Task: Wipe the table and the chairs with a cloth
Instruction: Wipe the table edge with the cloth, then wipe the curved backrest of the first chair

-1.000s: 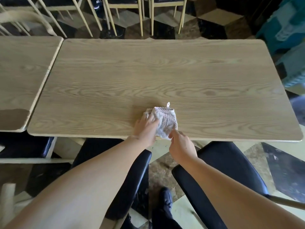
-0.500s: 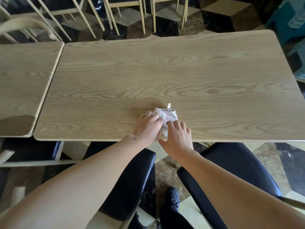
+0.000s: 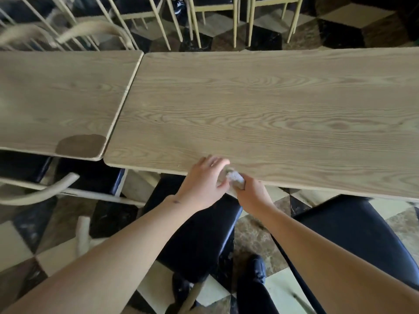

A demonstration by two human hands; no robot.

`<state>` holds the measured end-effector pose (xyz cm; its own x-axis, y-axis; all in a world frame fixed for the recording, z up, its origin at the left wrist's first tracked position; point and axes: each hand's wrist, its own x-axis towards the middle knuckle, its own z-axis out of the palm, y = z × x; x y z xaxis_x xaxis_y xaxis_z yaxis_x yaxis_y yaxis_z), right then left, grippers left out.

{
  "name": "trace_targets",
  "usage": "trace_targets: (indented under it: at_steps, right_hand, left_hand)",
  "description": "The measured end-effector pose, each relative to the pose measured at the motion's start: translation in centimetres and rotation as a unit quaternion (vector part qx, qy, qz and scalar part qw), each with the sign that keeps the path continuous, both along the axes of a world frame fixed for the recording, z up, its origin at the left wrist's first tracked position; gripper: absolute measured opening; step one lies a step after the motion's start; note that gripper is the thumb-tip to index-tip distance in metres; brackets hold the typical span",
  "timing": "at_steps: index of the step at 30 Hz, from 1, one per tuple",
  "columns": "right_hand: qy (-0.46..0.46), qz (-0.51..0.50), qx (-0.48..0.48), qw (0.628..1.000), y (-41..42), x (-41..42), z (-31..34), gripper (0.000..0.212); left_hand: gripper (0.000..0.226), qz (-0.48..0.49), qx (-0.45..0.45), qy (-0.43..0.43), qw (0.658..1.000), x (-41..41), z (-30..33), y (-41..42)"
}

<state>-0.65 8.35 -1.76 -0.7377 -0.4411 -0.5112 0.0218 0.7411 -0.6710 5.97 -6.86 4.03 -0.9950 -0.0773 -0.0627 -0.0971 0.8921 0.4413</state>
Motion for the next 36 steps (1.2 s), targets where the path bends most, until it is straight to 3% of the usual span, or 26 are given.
trace_targets:
  at_steps: [5, 10, 12, 15, 18, 21, 27, 34, 36]
  right_hand:
    - [-0.071, -0.007, 0.005, 0.997, -5.4, 9.5, -2.2, 0.043]
    - [-0.126, -0.065, -0.032, 0.989, -12.4, 20.4, -5.0, 0.042]
    - [-0.138, -0.095, -0.058, 0.984, -17.7, 24.6, -6.2, 0.037]
    - [-0.143, -0.150, -0.084, 0.975, -26.8, 28.9, -7.7, 0.036]
    - [-0.159, -0.187, -0.134, 0.960, -33.6, 31.4, -7.6, 0.054]
    - [-0.130, -0.156, -0.184, 0.962, -38.0, 32.9, -8.1, 0.064]
    - [-0.065, 0.014, -0.156, 0.985, -40.4, 35.2, -10.0, 0.067]
    - [-0.027, 0.092, -0.136, 0.986, -36.6, 38.6, -10.4, 0.080]
    - [-0.018, 0.144, -0.112, 0.983, -34.6, 39.5, -10.4, 0.081]
  left_hand:
    - [0.040, 0.089, -0.033, -0.092, 0.991, 12.7, -2.9, -10.3]
    - [0.027, 0.236, 0.002, -0.093, 0.967, 24.6, -5.8, -20.8]
    - [0.023, 0.359, 0.070, -0.084, 0.927, 29.3, -6.8, -25.6]
    - [0.027, 0.504, 0.237, -0.082, 0.826, 33.1, -7.8, -31.0]
    - [0.029, 0.557, 0.400, -0.086, 0.723, 33.4, -7.7, -32.9]
    - [0.028, 0.563, 0.486, -0.086, 0.662, 32.5, -8.3, -33.7]
    - [0.049, 0.531, 0.500, -0.100, 0.677, 32.5, -9.1, -34.1]
    - [0.033, 0.525, 0.500, -0.070, 0.685, 32.6, -8.2, -31.7]
    - [0.037, 0.511, 0.489, -0.074, 0.703, 32.2, -7.9, -30.6]
